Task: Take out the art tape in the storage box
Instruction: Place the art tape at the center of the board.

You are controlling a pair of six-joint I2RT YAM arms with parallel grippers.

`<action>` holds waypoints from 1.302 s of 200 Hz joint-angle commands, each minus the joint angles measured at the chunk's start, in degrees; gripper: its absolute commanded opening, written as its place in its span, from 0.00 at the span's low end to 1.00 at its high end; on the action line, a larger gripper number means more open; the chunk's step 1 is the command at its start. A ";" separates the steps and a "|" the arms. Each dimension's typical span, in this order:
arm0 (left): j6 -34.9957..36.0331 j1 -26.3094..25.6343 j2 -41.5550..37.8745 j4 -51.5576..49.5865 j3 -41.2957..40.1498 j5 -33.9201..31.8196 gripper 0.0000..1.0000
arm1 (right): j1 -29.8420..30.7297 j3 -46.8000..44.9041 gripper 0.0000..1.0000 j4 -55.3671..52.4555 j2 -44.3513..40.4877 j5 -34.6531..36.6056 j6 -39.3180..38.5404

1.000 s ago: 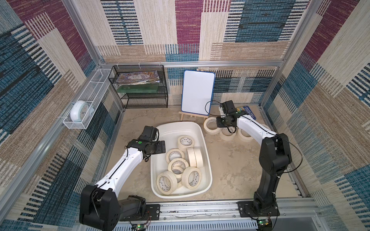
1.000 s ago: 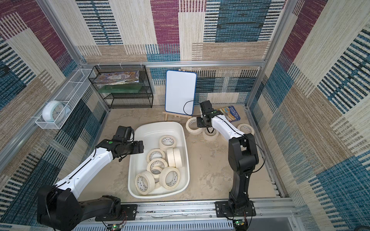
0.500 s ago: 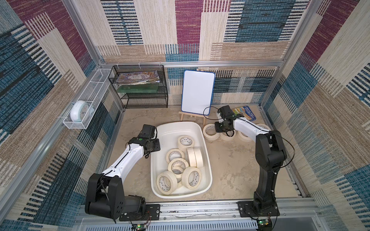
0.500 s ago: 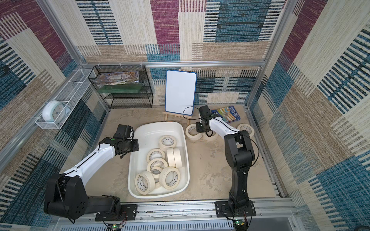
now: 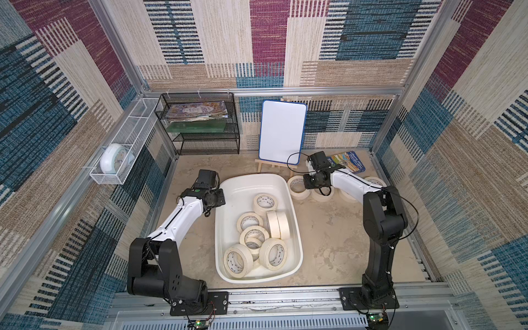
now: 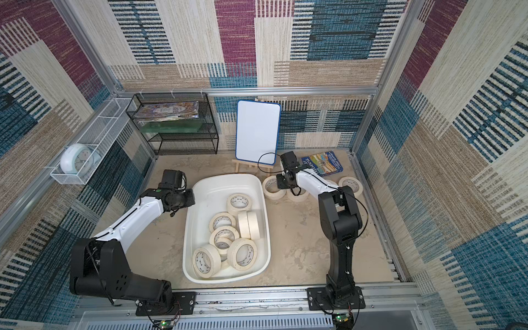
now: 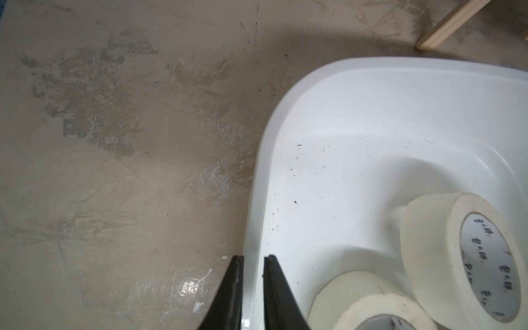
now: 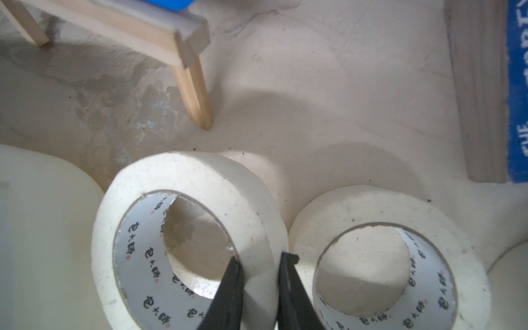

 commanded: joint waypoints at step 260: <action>4.54 -18.57 9.33 -12.10 17.10 1.92 0.77 | 2.75 -8.45 0.44 1.06 -14.09 -1.28 0.35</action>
